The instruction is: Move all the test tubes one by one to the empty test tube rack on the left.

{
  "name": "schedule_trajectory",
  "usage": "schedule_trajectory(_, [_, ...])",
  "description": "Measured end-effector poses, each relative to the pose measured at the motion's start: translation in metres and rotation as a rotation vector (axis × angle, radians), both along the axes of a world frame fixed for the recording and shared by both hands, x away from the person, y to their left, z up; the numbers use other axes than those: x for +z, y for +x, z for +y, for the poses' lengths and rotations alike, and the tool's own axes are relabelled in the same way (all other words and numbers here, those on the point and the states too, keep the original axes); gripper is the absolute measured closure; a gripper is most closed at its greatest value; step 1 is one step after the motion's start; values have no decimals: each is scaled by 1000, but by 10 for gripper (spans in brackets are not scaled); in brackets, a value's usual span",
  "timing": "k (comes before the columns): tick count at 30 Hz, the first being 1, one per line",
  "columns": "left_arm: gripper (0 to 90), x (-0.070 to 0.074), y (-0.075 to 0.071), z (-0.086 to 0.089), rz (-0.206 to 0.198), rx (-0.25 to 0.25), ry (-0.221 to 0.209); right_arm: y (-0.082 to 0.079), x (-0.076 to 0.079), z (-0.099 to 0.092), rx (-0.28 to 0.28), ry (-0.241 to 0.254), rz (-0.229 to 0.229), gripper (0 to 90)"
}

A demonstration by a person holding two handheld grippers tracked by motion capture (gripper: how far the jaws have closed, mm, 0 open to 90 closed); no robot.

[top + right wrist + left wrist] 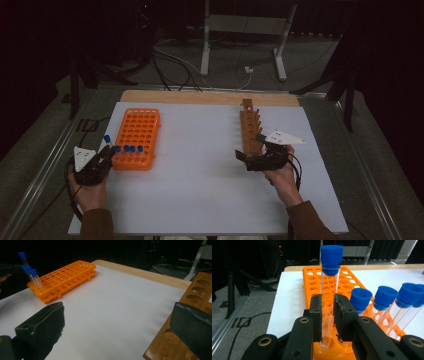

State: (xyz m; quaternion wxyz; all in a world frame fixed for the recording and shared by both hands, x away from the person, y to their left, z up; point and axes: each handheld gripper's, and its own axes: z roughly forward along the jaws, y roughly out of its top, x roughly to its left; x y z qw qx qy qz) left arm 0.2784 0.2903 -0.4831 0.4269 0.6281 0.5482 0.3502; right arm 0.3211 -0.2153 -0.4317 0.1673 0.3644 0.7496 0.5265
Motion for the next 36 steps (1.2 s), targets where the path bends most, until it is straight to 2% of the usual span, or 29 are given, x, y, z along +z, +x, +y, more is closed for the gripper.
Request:
schedule_trajectory(4, [783, -3, 1, 0, 10, 0, -5, 0, 0, 0, 1, 0, 0, 0])
schedule_trajectory(7, [783, -8, 1, 2, 36, 1, -9, -1, 0, 0, 2, 1, 1, 0])
schedule_trajectory(11, [784, -10, 0, 0, 53, -7, 8, -1, 0, 0, 3, 3, 1, 0])
schedule_trajectory(15, [785, -11, -1, 0, 74, -9, 7, -1, 0, -1, 4, 0, 1, 0])
schedule_trajectory(19, [786, -16, -1, -1, 129, -20, 47, -1, 0, -1, 5, 1, 2, 0])
schedule_trajectory(24, [786, -15, -3, -4, 141, -20, 70, -2, -1, -2, 4, 0, 4, 0])
schedule_trajectory(34, [779, -15, -3, -2, 151, -26, 43, -3, -3, -13, -30, 16, 24, 0])
schedule_trajectory(36, [766, -15, -3, -1, 154, -27, 20, -3, -4, -15, -36, 18, 28, 0])
